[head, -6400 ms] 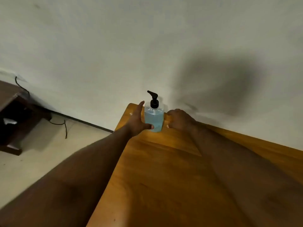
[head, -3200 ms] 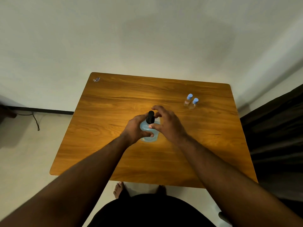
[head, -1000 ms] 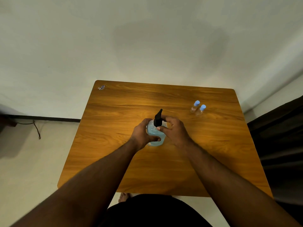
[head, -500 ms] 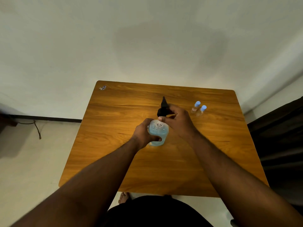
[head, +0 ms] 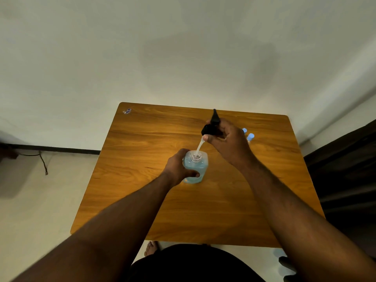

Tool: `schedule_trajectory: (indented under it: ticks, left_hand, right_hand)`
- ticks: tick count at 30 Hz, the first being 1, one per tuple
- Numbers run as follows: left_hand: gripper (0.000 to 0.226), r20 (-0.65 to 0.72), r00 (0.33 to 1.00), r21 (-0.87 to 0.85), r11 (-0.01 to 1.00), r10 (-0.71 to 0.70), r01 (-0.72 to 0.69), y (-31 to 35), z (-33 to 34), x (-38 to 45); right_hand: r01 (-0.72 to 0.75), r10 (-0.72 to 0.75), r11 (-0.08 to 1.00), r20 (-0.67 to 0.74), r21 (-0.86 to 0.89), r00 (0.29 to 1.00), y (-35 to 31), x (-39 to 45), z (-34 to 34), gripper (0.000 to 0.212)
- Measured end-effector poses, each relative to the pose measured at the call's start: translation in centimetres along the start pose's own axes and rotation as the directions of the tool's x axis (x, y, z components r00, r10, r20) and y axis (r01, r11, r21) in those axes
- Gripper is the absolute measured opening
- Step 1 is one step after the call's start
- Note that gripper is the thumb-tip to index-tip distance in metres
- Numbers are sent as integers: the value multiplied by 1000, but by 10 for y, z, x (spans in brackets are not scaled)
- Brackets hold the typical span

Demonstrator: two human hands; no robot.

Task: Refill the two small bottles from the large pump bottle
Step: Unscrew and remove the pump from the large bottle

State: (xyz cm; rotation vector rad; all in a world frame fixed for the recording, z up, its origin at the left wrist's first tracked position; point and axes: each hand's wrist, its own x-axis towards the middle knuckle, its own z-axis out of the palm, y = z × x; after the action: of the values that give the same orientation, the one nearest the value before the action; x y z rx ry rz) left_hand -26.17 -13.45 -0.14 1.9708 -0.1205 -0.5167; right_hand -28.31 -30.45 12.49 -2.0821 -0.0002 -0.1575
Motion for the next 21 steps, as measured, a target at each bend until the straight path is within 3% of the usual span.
schedule_trajectory:
  ticks: [10,21]
  left_hand:
    - [81,5,1000,-6,1000,5,-5,0,-1,-1]
    - [76,12,1000,41,999,17,-17,1,-2,-1]
  right_hand:
    - [66,-70,997,-124,-36,990,-24,9,-17,38]
    - [99,-109,992,-122,-82,987,-36,7,-23,35]
